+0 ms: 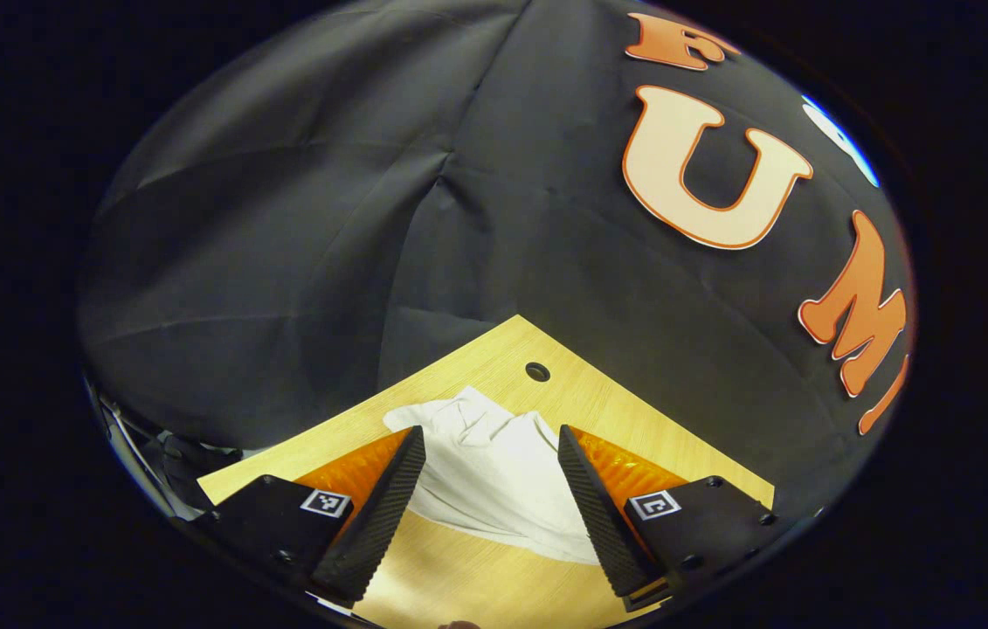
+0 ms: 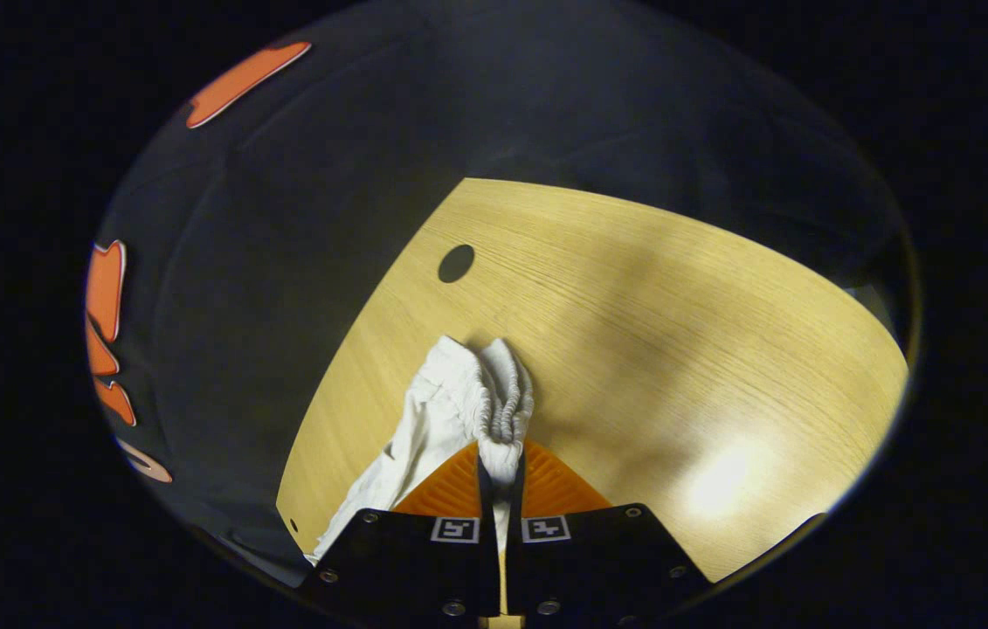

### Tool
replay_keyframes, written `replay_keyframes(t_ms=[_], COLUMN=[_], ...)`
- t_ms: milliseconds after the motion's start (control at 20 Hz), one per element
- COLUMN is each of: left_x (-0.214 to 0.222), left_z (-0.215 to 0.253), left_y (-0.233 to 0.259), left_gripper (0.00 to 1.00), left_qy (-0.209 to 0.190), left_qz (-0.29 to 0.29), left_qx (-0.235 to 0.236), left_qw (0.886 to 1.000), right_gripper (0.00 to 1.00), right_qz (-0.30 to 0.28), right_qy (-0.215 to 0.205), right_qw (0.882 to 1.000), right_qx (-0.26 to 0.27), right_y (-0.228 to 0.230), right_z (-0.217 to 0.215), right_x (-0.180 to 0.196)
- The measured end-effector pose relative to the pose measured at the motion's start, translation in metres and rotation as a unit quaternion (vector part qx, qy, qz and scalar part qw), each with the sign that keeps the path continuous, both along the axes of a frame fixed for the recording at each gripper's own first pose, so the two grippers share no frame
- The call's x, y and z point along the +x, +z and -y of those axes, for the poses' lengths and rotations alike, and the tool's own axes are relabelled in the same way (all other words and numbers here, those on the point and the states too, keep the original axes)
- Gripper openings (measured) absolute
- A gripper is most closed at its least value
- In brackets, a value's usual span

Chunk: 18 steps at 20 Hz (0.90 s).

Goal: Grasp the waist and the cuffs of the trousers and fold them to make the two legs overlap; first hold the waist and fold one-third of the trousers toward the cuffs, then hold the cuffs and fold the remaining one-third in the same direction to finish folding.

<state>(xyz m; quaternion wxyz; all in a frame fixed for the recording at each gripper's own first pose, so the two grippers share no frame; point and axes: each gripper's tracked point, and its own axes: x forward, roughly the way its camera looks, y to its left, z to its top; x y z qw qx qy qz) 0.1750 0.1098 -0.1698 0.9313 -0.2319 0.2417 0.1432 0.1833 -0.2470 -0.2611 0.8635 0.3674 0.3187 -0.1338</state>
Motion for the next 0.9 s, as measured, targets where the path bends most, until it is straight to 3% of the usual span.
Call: replay_keyframes(t_ms=[150,250,400,850,900], left_x=[0.003,0.005,0.008,0.022,0.025], left_z=[-0.006,-0.005,-0.013,-0.032,-0.034], left_y=[0.001,0.002,0.004,0.008,0.007], left_gripper=[0.96,1.00,1.00,0.96,1.00], left_qy=[-0.014,-0.024,-0.033,-0.065,-0.067], left_qz=[-0.002,-0.003,-0.004,-0.019,-0.022], left_qx=[0.000,0.000,0.006,-0.010,-0.009], left_qw=[1.000,1.000,0.999,0.998,0.997], right_gripper=[0.03,0.03,0.03,0.03,0.03], right_qz=[0.039,0.059,0.082,0.129,0.126], right_qy=[0.023,0.040,0.074,0.160,0.167], right_qw=[0.999,0.996,0.991,0.970,0.969], right_qx=[-0.022,-0.044,-0.081,-0.130,-0.131], right_y=[0.047,0.084,0.123,0.194,0.194], right_z=[0.005,0.007,-0.018,-0.093,-0.095], right_x=[-0.011,-0.015,-0.016,-0.034,-0.033])
